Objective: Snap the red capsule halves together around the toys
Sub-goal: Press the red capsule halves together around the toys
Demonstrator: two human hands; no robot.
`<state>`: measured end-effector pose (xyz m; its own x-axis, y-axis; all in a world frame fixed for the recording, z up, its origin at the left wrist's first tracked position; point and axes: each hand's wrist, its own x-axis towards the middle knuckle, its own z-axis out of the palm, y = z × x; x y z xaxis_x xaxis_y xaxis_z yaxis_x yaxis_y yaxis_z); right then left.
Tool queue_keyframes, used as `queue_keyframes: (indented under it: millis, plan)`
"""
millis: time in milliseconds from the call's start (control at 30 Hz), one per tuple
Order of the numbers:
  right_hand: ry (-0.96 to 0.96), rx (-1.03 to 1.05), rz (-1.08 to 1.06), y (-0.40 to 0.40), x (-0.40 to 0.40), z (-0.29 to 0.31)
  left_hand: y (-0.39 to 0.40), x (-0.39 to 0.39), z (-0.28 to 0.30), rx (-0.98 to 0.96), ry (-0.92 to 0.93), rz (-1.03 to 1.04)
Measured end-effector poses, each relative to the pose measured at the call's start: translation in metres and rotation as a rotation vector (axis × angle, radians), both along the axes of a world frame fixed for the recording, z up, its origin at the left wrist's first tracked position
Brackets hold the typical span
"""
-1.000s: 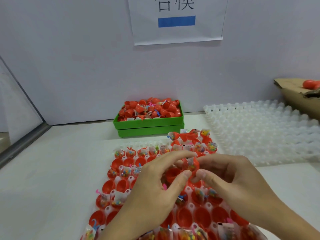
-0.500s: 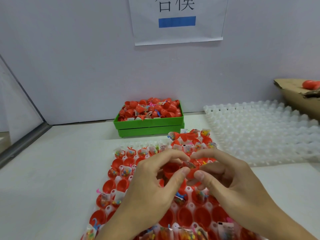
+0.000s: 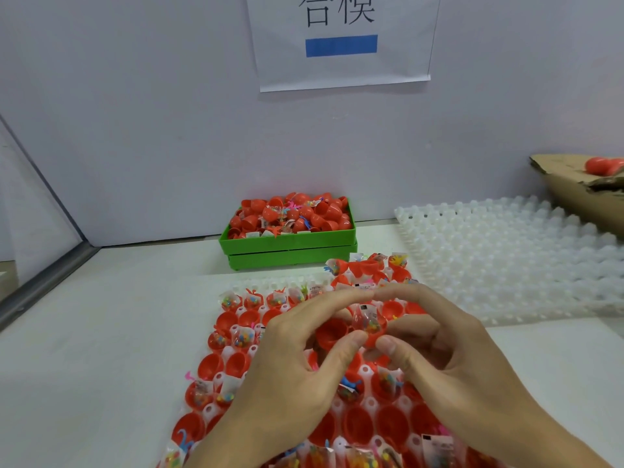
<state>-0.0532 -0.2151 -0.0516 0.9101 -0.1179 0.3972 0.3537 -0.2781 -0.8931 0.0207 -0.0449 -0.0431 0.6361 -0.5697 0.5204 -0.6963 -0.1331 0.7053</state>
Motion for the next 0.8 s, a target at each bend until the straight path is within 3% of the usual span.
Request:
queue_keyframes:
  millis: [800]
  plan:
    - [-0.021,0.045,-0.027,0.0010,-0.0005,-0.0003,-0.0020,0.0000,-0.0010,-0.004,-0.013,0.016]
